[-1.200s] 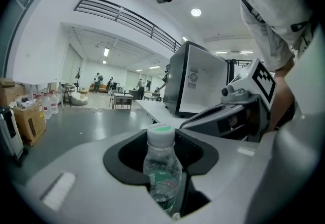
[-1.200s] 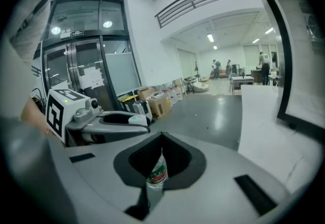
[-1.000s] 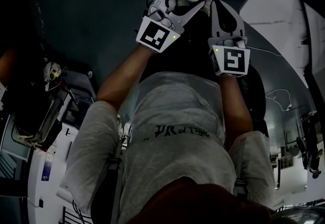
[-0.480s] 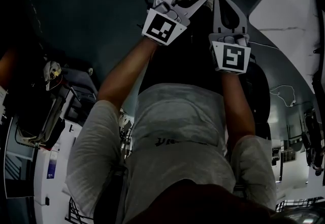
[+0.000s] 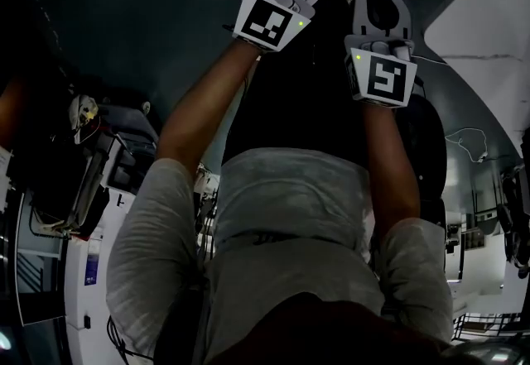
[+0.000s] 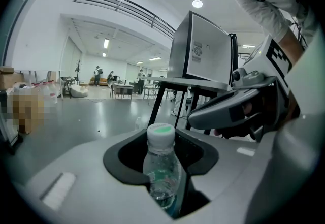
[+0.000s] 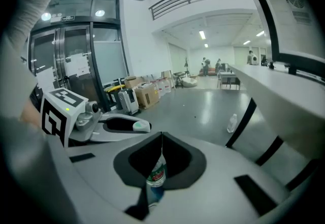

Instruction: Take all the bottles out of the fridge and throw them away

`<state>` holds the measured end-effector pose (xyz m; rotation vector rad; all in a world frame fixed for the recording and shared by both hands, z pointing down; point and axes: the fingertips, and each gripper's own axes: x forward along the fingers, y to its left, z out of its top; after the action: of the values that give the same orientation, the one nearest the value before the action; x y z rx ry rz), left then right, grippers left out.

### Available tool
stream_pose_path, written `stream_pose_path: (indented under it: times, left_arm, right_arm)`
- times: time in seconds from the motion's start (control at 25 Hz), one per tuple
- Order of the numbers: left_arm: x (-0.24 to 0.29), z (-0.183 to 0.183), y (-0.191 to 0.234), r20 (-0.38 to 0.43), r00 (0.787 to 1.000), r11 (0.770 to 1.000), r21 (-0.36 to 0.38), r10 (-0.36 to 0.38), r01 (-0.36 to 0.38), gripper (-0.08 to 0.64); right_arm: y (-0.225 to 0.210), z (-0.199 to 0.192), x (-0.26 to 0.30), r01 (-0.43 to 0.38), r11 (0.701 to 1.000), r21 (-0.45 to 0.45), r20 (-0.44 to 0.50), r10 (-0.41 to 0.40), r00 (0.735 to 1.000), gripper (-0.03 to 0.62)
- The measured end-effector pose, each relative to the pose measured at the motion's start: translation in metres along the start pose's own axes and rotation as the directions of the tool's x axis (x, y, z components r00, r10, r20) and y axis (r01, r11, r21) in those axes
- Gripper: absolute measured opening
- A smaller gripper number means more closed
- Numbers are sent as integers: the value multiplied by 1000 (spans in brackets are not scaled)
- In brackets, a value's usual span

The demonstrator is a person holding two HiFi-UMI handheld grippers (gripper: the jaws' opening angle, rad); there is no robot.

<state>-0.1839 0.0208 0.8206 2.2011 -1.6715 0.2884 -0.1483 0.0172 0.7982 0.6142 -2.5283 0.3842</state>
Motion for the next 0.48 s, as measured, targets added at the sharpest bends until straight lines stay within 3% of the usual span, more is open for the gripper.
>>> stream_pose_path:
  times: [0.28, 0.48]
  left_arm:
    - [16, -22, 5, -8, 1000, 998, 61, -7, 7, 161]
    - [23, -46, 7, -60, 998, 999, 33, -4, 6, 163]
  right_arm:
    - [-7, -14, 8, -1, 1000, -19, -9, 1, 1000, 9]
    - [-9, -12, 10, 0, 999, -33, -3, 0, 1000, 9]
